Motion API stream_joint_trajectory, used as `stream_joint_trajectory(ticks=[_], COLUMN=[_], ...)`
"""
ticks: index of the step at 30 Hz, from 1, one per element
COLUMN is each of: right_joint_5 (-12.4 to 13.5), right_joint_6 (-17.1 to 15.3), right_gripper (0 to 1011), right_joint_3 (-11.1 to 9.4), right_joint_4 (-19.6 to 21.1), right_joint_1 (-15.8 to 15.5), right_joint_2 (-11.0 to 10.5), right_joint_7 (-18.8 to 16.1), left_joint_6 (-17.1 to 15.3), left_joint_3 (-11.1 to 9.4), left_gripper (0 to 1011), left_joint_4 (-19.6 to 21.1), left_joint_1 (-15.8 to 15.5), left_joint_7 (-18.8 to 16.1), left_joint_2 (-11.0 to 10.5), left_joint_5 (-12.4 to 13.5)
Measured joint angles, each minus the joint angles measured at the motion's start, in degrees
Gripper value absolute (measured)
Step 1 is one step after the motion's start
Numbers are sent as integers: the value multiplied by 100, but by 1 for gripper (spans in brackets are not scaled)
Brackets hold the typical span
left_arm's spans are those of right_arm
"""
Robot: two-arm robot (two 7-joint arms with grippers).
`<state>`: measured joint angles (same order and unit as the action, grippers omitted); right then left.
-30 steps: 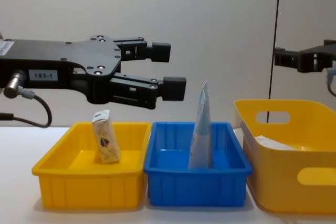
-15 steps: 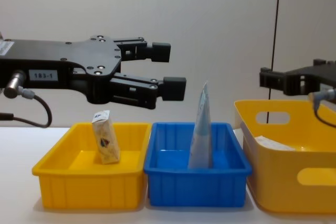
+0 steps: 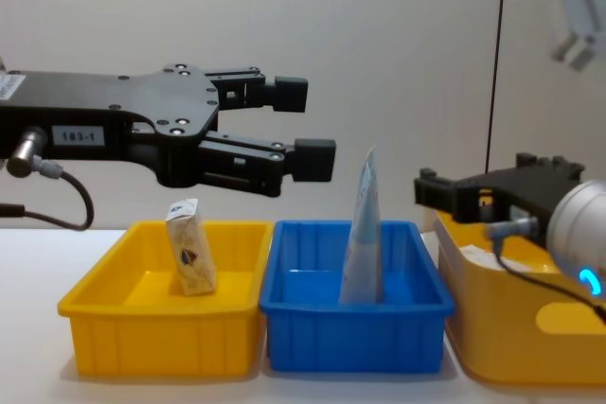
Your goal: Bimanual collaborative sorting of washing and personal care products
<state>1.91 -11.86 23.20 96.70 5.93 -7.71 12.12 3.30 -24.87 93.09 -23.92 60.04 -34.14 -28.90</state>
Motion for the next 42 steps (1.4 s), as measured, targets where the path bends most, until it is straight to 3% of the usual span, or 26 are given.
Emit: stream_joint_trajectory(ticks=[11,22,32,42], right_joint_5=[-341,-583,-731,-806], right_joint_6=[98,174,275,322], right_gripper=[1003,1003,1003,1004], right_joint_3=[200,221,195,177], right_joint_4=[-628,-1225,-1712,-1941], right_joint_1=[216,501,804,952], right_joint_2=[372,615,772,849], right_joint_7=[317,554,671,712], left_joint_6=[0,0,0,0], left_joint_3=[0,0,0,0], left_gripper=[1002,1001,1001,1001], left_joint_4=[0,0,0,0], left_joint_1=[0,0,0,0], left_joint_7=[0,0,0,0], left_joint_2=[0,0,0,0], left_joint_5=[0,0,0,0])
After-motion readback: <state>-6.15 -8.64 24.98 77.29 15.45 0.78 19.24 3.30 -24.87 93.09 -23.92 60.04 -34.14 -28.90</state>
